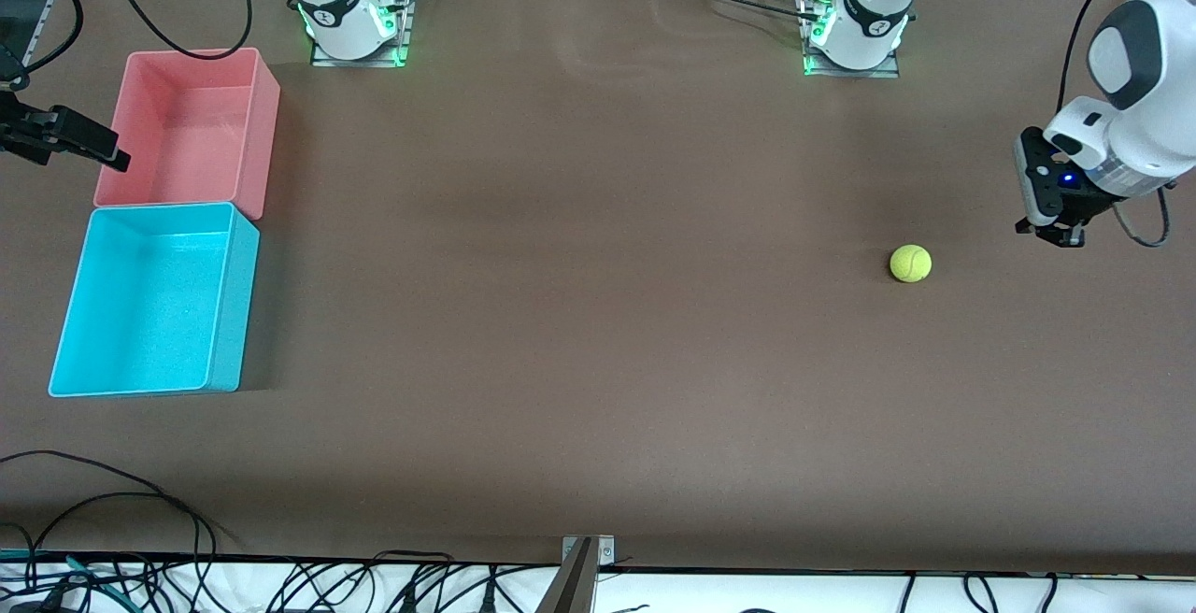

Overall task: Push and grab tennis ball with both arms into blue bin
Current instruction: 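Lower the left gripper down beside the tennis ball, then push the tennis ball with the left gripper toward the blue bin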

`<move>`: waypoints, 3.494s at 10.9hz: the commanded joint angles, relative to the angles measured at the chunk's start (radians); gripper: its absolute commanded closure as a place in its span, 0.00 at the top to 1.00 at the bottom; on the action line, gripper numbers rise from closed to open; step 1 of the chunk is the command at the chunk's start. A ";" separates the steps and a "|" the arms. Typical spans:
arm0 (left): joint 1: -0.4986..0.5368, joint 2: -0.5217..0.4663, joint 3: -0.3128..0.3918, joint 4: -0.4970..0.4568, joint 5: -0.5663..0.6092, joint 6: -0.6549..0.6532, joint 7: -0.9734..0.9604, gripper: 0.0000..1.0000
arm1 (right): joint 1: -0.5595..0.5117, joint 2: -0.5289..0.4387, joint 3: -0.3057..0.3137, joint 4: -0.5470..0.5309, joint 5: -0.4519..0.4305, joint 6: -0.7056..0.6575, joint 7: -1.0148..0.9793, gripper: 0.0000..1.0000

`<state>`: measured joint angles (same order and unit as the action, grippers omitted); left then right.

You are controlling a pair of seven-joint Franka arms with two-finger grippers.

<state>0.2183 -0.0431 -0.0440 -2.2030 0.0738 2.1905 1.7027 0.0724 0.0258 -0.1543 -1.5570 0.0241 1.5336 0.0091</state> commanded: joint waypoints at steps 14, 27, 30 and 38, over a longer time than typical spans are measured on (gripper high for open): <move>0.170 0.347 0.001 -0.050 -0.207 0.425 0.383 0.00 | 0.003 0.005 -0.001 0.017 -0.007 -0.003 0.014 1.00; 0.208 0.391 0.006 -0.107 -0.160 0.518 0.374 0.00 | 0.003 0.003 0.001 0.017 -0.007 -0.003 0.014 1.00; 0.184 0.367 -0.020 -0.182 -0.160 0.540 0.295 0.00 | 0.003 0.005 0.001 0.017 -0.007 -0.003 0.014 1.00; -0.079 0.281 -0.284 -0.232 -0.064 0.574 -0.360 0.00 | 0.003 0.003 0.001 0.017 -0.007 -0.004 0.012 1.00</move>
<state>0.2101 0.2995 -0.3399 -2.4205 -0.0820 2.7605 1.4774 0.0734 0.0271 -0.1537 -1.5567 0.0241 1.5362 0.0098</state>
